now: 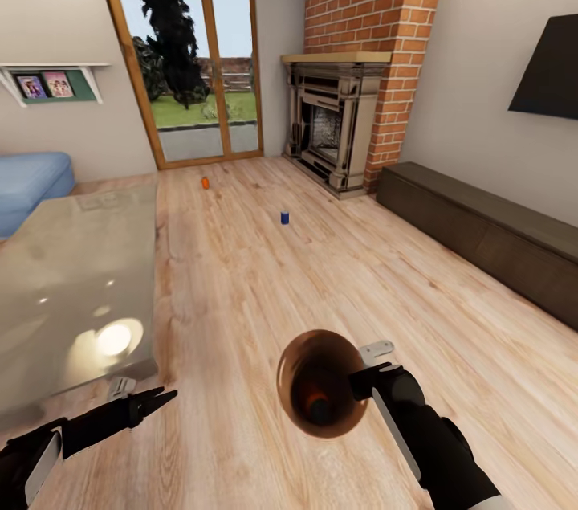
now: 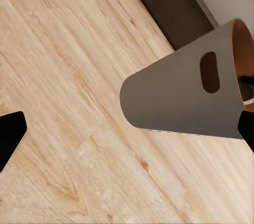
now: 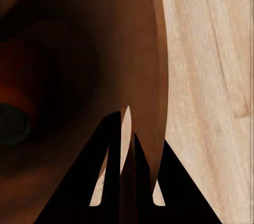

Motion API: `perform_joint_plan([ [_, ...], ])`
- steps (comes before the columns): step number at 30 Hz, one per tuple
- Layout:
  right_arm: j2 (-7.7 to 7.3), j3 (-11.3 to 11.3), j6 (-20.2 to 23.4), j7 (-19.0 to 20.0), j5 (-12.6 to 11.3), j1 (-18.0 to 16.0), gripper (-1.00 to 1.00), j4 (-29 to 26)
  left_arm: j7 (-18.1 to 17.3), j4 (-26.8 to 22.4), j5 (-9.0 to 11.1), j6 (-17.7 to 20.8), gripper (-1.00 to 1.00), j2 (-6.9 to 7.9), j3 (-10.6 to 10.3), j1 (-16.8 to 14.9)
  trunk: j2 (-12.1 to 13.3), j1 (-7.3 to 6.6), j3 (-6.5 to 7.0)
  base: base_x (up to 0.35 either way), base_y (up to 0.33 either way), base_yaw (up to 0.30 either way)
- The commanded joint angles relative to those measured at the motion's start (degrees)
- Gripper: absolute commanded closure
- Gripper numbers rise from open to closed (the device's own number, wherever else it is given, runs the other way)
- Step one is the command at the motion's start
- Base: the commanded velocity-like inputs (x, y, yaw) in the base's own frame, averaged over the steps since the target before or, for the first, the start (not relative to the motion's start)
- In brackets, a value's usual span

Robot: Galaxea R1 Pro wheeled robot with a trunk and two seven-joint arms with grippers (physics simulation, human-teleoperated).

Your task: Put the three can of soda from the living room inside the tash can in the kitchen.

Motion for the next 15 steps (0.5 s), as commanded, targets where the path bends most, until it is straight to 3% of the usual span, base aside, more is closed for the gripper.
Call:
perform_joint_plan([
  [1, 0.01, 0.0, -0.1, 0.3, -0.7, 0.0, 1.0, 0.0, 0.0, 0.0, 0.0, 0.0, -1.0, 0.0, 0.0, 0.0, 0.0, 0.0, 0.01, 0.331, 0.0, 0.0],
  [8, 0.01, 0.0, -0.1, 0.3, -0.7, 0.0, 1.0, 0.0, 0.0, 0.0, 0.0, 0.1, -1.0, 0.0, 0.0, 0.0, 0.0, 0.0, 0.01, 0.337, -0.014, 0.0],
  [15, 0.01, 0.0, -0.1, 0.3, -0.7, 0.0, 1.0, 0.0, 0.5, 0.0, -0.1, 0.2, -1.0, 0.0, 0.0, 0.0, 0.0, 0.0, 0.01, 0.228, -0.232, 0.0],
])
